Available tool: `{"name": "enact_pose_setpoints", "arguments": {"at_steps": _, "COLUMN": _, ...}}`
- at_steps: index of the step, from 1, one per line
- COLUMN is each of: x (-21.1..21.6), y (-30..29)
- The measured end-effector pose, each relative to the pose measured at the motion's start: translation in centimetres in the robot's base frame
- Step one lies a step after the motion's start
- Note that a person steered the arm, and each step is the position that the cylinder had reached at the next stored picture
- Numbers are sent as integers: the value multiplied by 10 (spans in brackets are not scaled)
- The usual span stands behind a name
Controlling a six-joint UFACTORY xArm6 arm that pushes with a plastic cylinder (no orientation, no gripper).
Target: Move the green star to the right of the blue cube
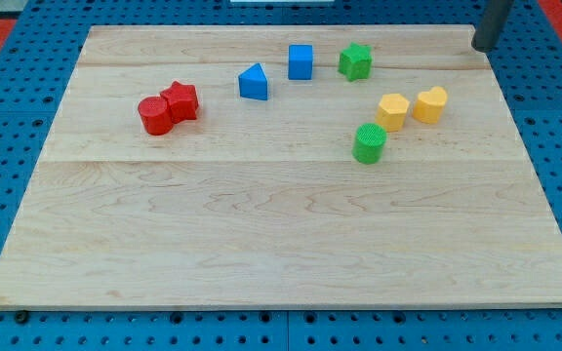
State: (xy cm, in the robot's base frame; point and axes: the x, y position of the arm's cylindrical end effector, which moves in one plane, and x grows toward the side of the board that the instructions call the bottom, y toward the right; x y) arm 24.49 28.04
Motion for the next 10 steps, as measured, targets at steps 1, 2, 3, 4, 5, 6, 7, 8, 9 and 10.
{"name": "enact_pose_setpoints", "arguments": {"at_steps": 1, "x": 1, "y": -1}}
{"name": "enact_pose_setpoints", "arguments": {"at_steps": 2, "x": 1, "y": -2}}
{"name": "enact_pose_setpoints", "arguments": {"at_steps": 3, "x": 1, "y": -18}}
{"name": "enact_pose_setpoints", "arguments": {"at_steps": 4, "x": 1, "y": -39}}
{"name": "enact_pose_setpoints", "arguments": {"at_steps": 5, "x": 1, "y": -58}}
{"name": "enact_pose_setpoints", "arguments": {"at_steps": 6, "x": 5, "y": -64}}
{"name": "enact_pose_setpoints", "arguments": {"at_steps": 7, "x": 25, "y": -64}}
{"name": "enact_pose_setpoints", "arguments": {"at_steps": 8, "x": 37, "y": -81}}
{"name": "enact_pose_setpoints", "arguments": {"at_steps": 9, "x": 44, "y": -108}}
{"name": "enact_pose_setpoints", "arguments": {"at_steps": 10, "x": 44, "y": -132}}
